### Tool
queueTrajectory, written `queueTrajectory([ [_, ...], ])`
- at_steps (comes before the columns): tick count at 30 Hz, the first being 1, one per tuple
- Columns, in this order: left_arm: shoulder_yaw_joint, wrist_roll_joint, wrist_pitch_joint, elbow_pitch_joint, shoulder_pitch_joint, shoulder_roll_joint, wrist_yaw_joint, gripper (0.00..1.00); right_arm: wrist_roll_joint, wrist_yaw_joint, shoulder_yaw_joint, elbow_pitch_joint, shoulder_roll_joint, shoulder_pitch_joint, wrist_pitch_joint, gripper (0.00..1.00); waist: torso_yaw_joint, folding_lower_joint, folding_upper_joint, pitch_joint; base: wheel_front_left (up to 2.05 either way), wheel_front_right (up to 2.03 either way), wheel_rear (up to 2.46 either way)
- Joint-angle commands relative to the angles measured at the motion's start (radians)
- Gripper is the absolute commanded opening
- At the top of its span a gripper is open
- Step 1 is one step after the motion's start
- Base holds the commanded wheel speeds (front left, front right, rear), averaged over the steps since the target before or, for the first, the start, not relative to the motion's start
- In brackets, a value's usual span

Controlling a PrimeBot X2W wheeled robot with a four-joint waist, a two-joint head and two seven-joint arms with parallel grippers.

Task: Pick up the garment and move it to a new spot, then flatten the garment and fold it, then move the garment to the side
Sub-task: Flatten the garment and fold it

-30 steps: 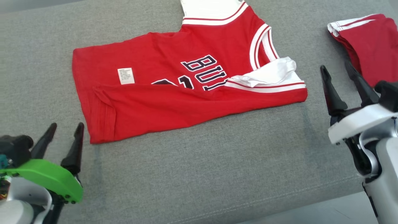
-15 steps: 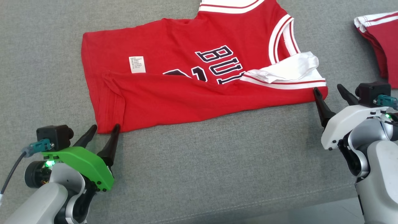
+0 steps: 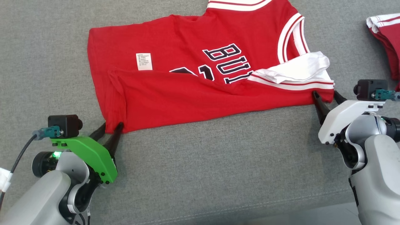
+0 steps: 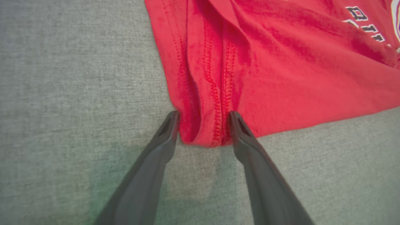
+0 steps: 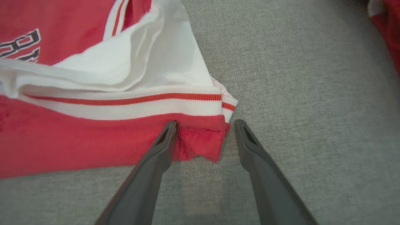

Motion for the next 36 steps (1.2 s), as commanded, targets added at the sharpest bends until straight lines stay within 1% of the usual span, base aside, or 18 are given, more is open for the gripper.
queueTrajectory([
  [1, -0.024, -0.008, 0.02, 0.02, 0.003, -0.015, -0.018, 0.0, 0.037, -0.001, -0.005, 0.022, 0.005, -0.008, 0.019, 0.0, 0.001, 0.0, 0.009, -0.003, 0.0, 0.0, 0.0],
  [6, -0.012, -0.036, 0.029, 0.028, 0.012, 0.011, -0.054, 0.0, 0.116, -0.002, -0.025, 0.035, -0.028, -0.014, 0.028, 0.0, 0.005, 0.0, 0.009, -0.027, 0.0, 0.0, 0.0],
  [9, 0.006, -0.061, 0.037, -0.006, 0.044, 0.049, -0.069, 0.0, 0.159, -0.002, -0.039, 0.005, -0.051, 0.005, 0.046, 0.0, 0.006, 0.0, 0.009, -0.05, 0.0, 0.0, 0.0],
  [10, 0.006, -0.061, 0.037, -0.006, 0.044, 0.049, -0.069, 0.0, 0.159, -0.002, -0.039, 0.005, -0.051, 0.005, 0.046, 0.0, 0.006, 0.0, 0.009, -0.05, 0.0, 0.0, 0.0],
  [13, 0.021, -0.098, 0.048, -0.073, 0.088, 0.094, -0.076, 0.0, 0.198, -0.003, -0.054, -0.044, -0.096, 0.043, 0.079, 0.0, 0.008, 0.0, 0.009, -0.073, 0.0, 0.0, 0.0],
  [17, 0.037, -0.165, 0.057, -0.203, 0.19, 0.147, -0.073, 0.0, 0.246, -0.003, -0.065, -0.141, -0.144, 0.122, 0.151, 0.0, 0.009, 0.0, 0.009, -0.093, 0.0, 0.0, 0.0],
  [20, 0.03, -0.19, 0.052, -0.292, 0.271, 0.175, -0.058, 0.0, 0.282, -0.002, -0.069, -0.208, -0.16, 0.205, 0.212, 0.0, 0.011, 0.0, 0.009, -0.106, 0.0, 0.0, 0.0],
  [23, 0.016, -0.216, 0.039, -0.33, 0.344, 0.175, -0.045, 0.0, 0.299, -0.002, -0.075, -0.244, -0.16, 0.267, 0.253, 0.0, 0.007, 0.0, 0.009, -0.114, 0.0, 0.0, 0.0],
  [25, -0.001, -0.192, 0.03, -0.324, 0.366, 0.175, -0.031, 0.0, 0.31, -0.002, -0.084, -0.227, -0.13, 0.289, 0.265, 0.0, 0.003, 0.0, 0.009, -0.119, 0.0, 0.0, 0.0],
  [26, -0.003, -0.182, 0.018, -0.315, 0.373, 0.166, -0.02, 0.0, 0.308, -0.002, -0.09, -0.214, -0.121, 0.294, 0.267, 0.0, 0.002, 0.0, 0.009, -0.121, 0.0, 0.0, 0.0],
  [27, -0.003, -0.179, 0.004, -0.308, 0.378, 0.148, -0.01, 0.31, 0.283, -0.002, -0.09, -0.207, -0.128, 0.296, 0.264, 0.34, 0.003, 0.0, 0.009, -0.122, 0.0, 0.0, 0.0],
  [28, -0.008, -0.172, -0.004, -0.304, 0.381, 0.137, -0.007, 0.88, 0.275, -0.002, -0.09, -0.2, -0.127, 0.293, 0.252, 0.85, 0.004, 0.0, 0.009, -0.124, 0.0, 0.0, 0.0],
  [29, -0.009, -0.169, -0.013, -0.301, 0.383, 0.13, -0.004, 1.0, 0.282, -0.002, -0.094, -0.193, -0.11, 0.286, 0.247, 1.0, 0.006, 0.0, 0.009, -0.126, 0.0, 0.0, 0.0],
  [30, -0.002, -0.171, -0.025, -0.3, 0.384, 0.124, -0.002, 1.0, 0.292, -0.002, -0.092, -0.196, -0.1, 0.279, 0.247, 1.0, 0.008, 0.0, 0.009, -0.129, 0.0, 0.0, 0.0],
  [32, 0.016, -0.172, -0.048, -0.301, 0.388, 0.127, 0.006, 1.0, 0.299, -0.001, -0.094, -0.226, -0.126, 0.267, 0.248, 1.0, 0.014, 0.0, 0.009, -0.134, 0.0, 0.0, 0.0],
  [34, 0.042, -0.161, -0.07, -0.315, 0.384, 0.149, 0.022, 1.0, 0.312, -0.001, -0.11, -0.274, -0.14, 0.239, 0.24, 1.0, 0.019, 0.0, 0.009, -0.13, 0.0, 0.0, 0.0],
  [36, 0.075, -0.147, -0.086, -0.335, 0.358, 0.172, 0.04, 1.0, 0.3, -0.001, -0.129, -0.32, -0.148, 0.197, 0.233, 1.0, 0.026, 0.0, 0.009, -0.112, 0.0, 0.0, 0.0],
])
